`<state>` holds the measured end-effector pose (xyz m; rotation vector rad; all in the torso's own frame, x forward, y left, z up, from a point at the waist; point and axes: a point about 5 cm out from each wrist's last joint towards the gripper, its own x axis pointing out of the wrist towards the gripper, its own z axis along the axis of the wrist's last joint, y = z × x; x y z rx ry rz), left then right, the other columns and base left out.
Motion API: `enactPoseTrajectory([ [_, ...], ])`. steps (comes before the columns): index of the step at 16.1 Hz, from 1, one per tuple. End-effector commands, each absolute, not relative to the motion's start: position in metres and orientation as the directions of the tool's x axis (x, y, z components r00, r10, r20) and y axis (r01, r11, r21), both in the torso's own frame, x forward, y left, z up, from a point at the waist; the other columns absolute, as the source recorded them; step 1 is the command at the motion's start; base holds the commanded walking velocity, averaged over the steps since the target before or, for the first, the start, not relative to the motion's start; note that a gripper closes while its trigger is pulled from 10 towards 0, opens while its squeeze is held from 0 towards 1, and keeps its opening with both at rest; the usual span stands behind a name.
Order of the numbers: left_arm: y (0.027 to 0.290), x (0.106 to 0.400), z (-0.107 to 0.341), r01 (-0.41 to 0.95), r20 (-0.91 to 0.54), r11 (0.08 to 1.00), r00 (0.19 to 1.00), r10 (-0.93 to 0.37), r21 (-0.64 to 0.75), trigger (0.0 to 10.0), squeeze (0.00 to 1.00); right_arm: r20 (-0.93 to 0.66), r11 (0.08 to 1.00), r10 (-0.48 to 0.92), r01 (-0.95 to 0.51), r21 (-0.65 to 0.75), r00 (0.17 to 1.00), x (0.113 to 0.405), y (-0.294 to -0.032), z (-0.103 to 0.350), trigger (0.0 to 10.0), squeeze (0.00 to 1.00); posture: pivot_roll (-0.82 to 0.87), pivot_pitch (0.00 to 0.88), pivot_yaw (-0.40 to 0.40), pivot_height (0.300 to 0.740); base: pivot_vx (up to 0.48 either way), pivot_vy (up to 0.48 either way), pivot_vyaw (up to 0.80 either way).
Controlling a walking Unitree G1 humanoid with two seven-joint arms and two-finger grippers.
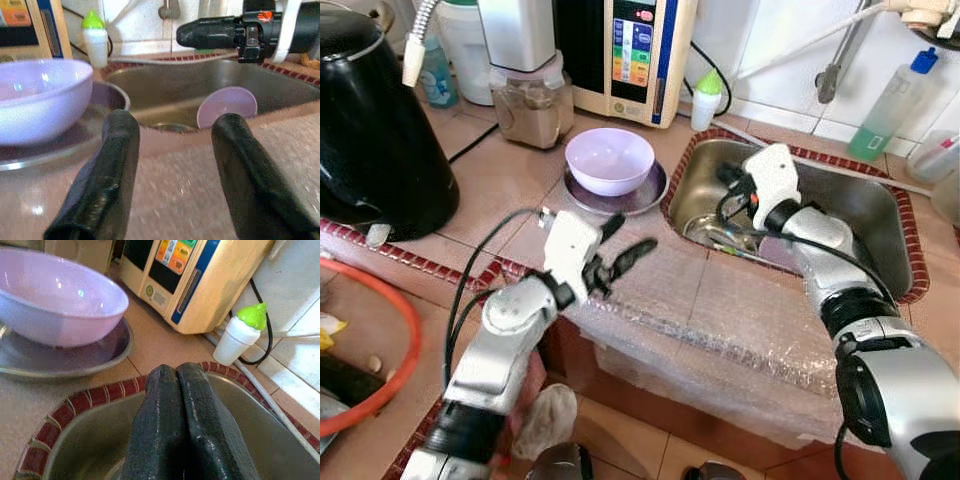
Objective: Kitchen organization
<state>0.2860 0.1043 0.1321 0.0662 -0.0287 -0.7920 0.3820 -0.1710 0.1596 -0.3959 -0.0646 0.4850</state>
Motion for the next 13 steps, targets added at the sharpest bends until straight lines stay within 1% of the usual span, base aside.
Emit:
enactPoseTrajectory([
  [1,0.097,0.284,0.137,0.74,0.007,0.668,0.669,-0.743,0.081,10.0,1.0,-0.078,0.786,0.476,-0.463,-0.41,0.876,0.379,-0.174,0.151,3.5,0.0,0.04,0.015,-0.024,0.74,0.0,0.0,0.0],
  [2,0.098,0.284,0.139,0.741,0.005,0.667,0.669,-0.743,0.076,10.0,1.0,-0.117,0.782,0.465,-0.469,-0.411,0.877,0.376,-0.176,0.142,9.3,0.0,0.03,0.015,-0.018,0.74,0.0,0.0,0.0],
  [3,0.097,0.284,0.139,0.744,0.002,0.664,0.666,-0.746,0.079,10.0,1.0,-0.155,0.793,0.457,-0.48,-0.375,0.876,0.373,-0.178,0.132,10.0,1.0,0.03,0.014,-0.014,0.74,0.0,0.0,0.0],
  [5,0.096,0.285,0.141,0.746,0.004,0.661,0.663,-0.749,0.082,10.0,1.0,-0.222,0.783,0.424,-0.478,-0.398,0.878,0.367,-0.183,0.116,10.0,1.0,0.02,0.01,-0.008,0.74,0.0,0.0,0.0],
  [6,0.095,0.286,0.143,0.748,0.008,0.659,0.66,-0.751,0.083,10.0,1.0,-0.248,0.797,0.394,-0.463,-0.386,0.885,0.365,-0.186,0.11,10.0,1.0,0.02,0.009,-0.006,0.74,0.0,0.0,0.0],
  [10,0.095,0.288,0.147,0.743,0.014,0.664,0.666,-0.746,0.085,10.0,1.0,-0.26,0.846,0.349,-0.423,-0.326,0.9,0.363,-0.194,0.103,10.0,1.0,0.0,0.004,0.0,0.74,0.0,0.0,0.0],
  [12,0.098,0.293,0.151,0.692,0.041,0.717,0.717,-0.696,0.082,10.0,1.0,-0.204,0.883,0.322,-0.371,-0.288,0.924,0.363,-0.196,0.106,10.0,1.0,0.0,0.0,-0.006,0.74,0.0,0.0,0.0],
  [13,0.103,0.299,0.156,0.643,0.074,0.763,0.759,-0.647,0.072,10.0,1.0,-0.159,0.908,0.306,-0.338,-0.248,0.939,0.361,-0.196,0.107,10.0,1.0,0.0,0.0,-0.009,0.74,0.0,0.0,0.0],
])
